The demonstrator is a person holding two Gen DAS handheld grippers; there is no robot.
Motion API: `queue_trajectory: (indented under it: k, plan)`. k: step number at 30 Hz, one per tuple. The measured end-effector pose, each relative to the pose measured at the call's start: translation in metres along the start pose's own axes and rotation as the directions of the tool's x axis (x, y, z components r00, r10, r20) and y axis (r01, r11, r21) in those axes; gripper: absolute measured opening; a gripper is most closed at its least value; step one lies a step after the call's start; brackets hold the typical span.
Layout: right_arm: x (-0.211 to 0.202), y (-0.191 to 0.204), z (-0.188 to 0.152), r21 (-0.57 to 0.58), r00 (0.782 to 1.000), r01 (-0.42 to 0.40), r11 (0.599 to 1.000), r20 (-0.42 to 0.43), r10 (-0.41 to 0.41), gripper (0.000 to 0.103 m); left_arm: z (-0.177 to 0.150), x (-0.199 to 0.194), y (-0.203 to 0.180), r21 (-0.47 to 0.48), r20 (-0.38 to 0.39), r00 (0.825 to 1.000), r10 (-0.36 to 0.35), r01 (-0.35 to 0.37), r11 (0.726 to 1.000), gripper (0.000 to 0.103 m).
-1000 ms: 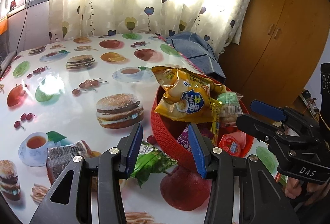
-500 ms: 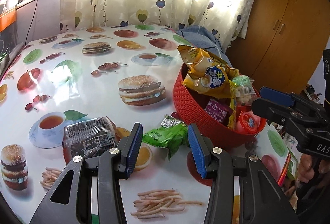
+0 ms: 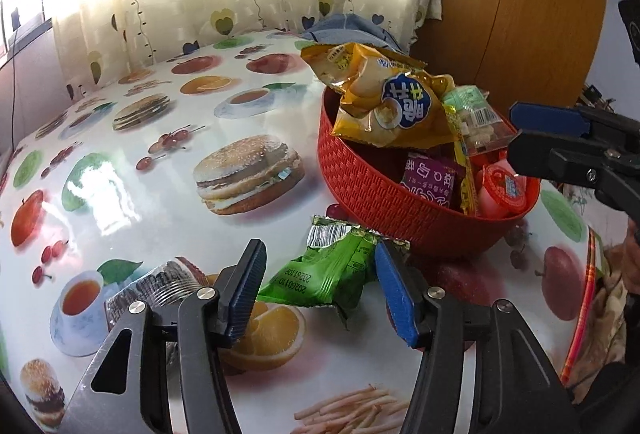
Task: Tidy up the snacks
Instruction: 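Move the left gripper to the green packet and grasp it, then grasp the dark wrapped snack with the right gripper while the left gripper holds the green packet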
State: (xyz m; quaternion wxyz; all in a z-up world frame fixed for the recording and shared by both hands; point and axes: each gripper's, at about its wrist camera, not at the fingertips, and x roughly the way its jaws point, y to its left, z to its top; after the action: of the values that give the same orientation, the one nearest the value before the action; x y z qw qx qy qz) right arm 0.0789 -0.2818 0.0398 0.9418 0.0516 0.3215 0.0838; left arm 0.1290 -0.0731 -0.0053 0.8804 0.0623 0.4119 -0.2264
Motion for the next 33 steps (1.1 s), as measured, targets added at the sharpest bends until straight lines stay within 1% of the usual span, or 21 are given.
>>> queue_trajectory:
  k: [2,5,9,10,13,17,20,23,26,30,33]
  plan:
    - [0.001,0.000,0.000,0.000,1.000,0.000,1.000,-0.003,0.000,0.061,-0.001,0.006,-0.002,0.012,-0.022,1.000,-0.010,0.011,1.000,0.058]
    - [0.003,0.000,0.001,-0.003,1.000,-0.001,1.000,-0.007,0.000,0.061,-0.001,0.009,-0.008,0.030,-0.017,1.000,-0.008,0.008,1.000,0.058]
    - [0.004,0.001,0.002,-0.004,1.000,-0.001,1.000,-0.008,0.001,0.061,-0.005,0.014,-0.017,0.063,-0.033,0.999,0.010,-0.008,0.998,0.058]
    - [0.004,0.001,0.002,-0.004,1.000,-0.001,1.000,-0.008,0.000,0.061,-0.007,0.015,-0.021,0.076,-0.039,0.999,0.028,-0.025,0.997,0.058]
    - [0.006,0.003,0.002,-0.005,1.000,-0.002,1.000,-0.011,0.002,0.061,-0.015,0.016,-0.026,0.094,-0.051,0.997,0.051,-0.046,0.995,0.053]
    - [0.007,0.010,0.003,-0.016,1.000,-0.008,1.000,-0.007,0.008,0.061,-0.021,0.009,-0.020,0.035,-0.034,0.998,0.055,-0.054,0.998,0.044]
    - [0.005,0.011,0.004,-0.020,1.000,-0.011,1.000,-0.003,0.011,0.061,-0.025,0.003,-0.012,-0.021,-0.015,0.999,0.049,-0.050,0.999,0.044]
    - [0.007,0.014,0.004,-0.024,1.000,-0.018,1.000,-0.006,0.018,0.061,-0.030,-0.010,-0.004,-0.078,0.022,0.999,0.041,-0.039,0.996,0.043]
    - [0.012,0.024,0.004,-0.041,0.999,-0.044,0.998,-0.015,0.043,0.061,-0.036,-0.029,0.004,-0.133,0.059,0.997,0.042,-0.034,0.991,0.043]
    - [0.022,0.044,0.006,-0.081,0.994,-0.102,0.992,-0.035,0.099,0.061,-0.046,-0.052,0.019,-0.186,0.090,0.993,0.078,-0.060,0.981,0.043]
    - [0.036,0.062,0.008,-0.122,0.987,-0.152,0.981,-0.061,0.146,0.061,-0.056,-0.068,0.035,-0.243,0.098,0.987,0.126,-0.099,0.965,0.043]
